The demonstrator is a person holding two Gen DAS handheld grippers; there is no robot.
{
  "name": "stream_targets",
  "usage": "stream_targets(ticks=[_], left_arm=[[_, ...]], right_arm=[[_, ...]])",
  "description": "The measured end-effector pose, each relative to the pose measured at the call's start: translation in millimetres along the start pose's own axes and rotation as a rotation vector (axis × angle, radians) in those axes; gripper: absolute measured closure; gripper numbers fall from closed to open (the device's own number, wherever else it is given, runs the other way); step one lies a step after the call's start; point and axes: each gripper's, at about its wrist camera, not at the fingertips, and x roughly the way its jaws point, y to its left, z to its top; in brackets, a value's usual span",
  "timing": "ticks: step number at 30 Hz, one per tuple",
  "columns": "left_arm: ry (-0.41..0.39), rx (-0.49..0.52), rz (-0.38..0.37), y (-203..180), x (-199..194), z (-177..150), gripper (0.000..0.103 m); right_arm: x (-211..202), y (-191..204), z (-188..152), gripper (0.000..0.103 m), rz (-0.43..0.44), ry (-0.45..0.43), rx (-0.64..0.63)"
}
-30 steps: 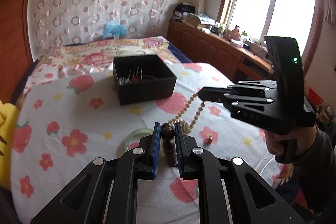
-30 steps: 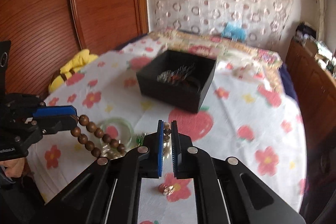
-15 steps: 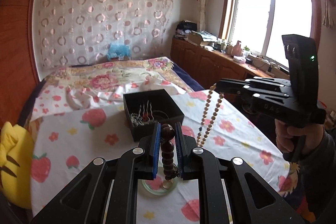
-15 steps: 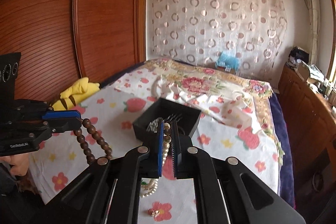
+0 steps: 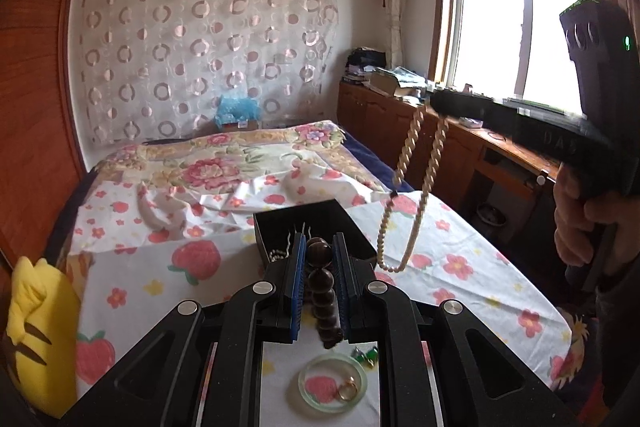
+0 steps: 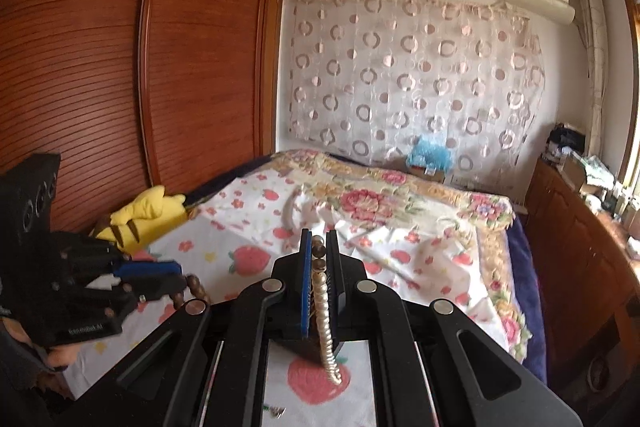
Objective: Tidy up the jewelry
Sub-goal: 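Carry the bead bracelet and pearl necklace into the black box and open both tools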
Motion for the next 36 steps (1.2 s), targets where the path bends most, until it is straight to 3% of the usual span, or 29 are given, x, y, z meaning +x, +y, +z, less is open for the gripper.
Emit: stream_targets(ticks=[6,16,23,36], left_arm=[[-0.005,0.001,0.006,1,11,12,0.091],[-0.018,0.016,0.030,5,26,33,0.090],[-0.007,0.037,0.042,4,44,41,0.090],[0.079,0.009,0.047,17,91,28,0.090]], right_arm=[[24,-12,21,0.095,-0.044,-0.003,0.009],[77,-29,28,0.095,-0.074,0.045,0.028],[107,-34,15,0.095,-0.060,0.090,0.052],[146,-33,-45,0.094,-0.012,0.241,0.105]])
